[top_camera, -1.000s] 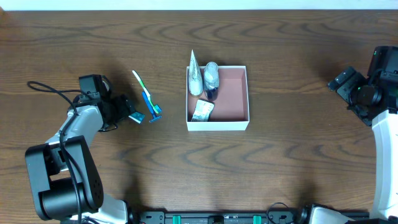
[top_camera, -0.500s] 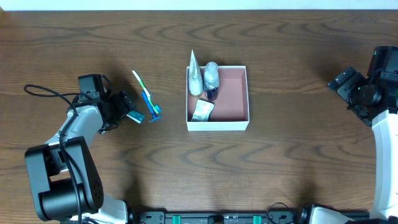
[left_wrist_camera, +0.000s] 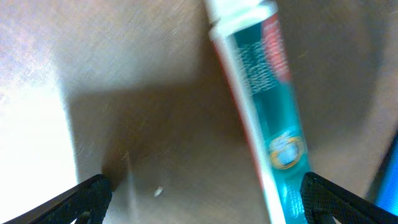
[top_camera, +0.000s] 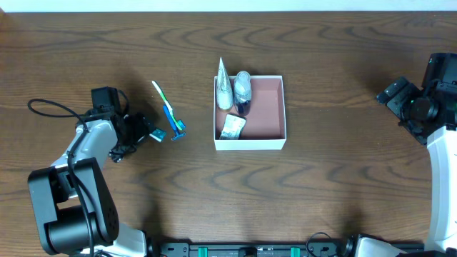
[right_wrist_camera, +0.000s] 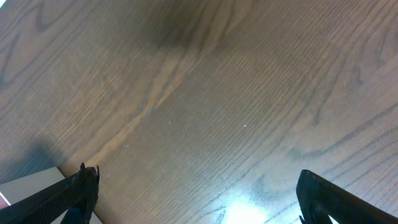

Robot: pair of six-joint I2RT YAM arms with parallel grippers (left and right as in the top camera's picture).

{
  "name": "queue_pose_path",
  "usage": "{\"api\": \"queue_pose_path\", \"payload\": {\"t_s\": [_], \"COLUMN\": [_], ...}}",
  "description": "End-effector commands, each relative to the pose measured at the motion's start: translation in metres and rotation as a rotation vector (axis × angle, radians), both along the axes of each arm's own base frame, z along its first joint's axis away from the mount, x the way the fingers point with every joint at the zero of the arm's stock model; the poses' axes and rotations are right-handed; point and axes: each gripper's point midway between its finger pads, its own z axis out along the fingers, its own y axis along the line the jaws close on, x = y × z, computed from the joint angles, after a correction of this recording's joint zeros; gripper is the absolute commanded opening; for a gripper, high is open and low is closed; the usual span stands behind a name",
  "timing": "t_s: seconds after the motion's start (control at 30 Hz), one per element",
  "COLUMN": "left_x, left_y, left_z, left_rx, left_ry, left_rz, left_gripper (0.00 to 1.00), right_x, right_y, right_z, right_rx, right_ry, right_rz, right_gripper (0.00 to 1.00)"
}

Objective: Pack container
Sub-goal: 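Close the left gripper on the Colgate tube and lift it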

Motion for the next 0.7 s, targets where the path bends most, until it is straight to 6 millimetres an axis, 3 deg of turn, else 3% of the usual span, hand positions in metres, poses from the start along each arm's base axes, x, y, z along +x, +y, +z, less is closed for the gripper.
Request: {"api": "queue_pose_path", "payload": {"t_s": [0.0, 0.3, 0.67], "left_x": [-0.007, -0.003, 0.022], "left_y": [0.005, 0.017, 0.019], "left_z": [-0.003, 0.016, 0.036], "left_rx": [0.020, 0.083, 0.119], "left_ry": [0.063, 0.092, 0.025], "left_rz": [0.035, 0.031, 0.048], "left_gripper": [0.98, 0.98, 0.98], "right_x": [0.002, 0.002, 0.002], "right_y": [-0.002, -0.002, -0.002], "right_z": [0.005, 0.005, 0.005], "right_rx": [0.004, 0.004, 0.004], "right_ry": [-0.016, -0.016, -0.016], "right_rz": [-0.019, -0.019, -0.019], "right_gripper": [0.99, 0.99, 0.99]}}
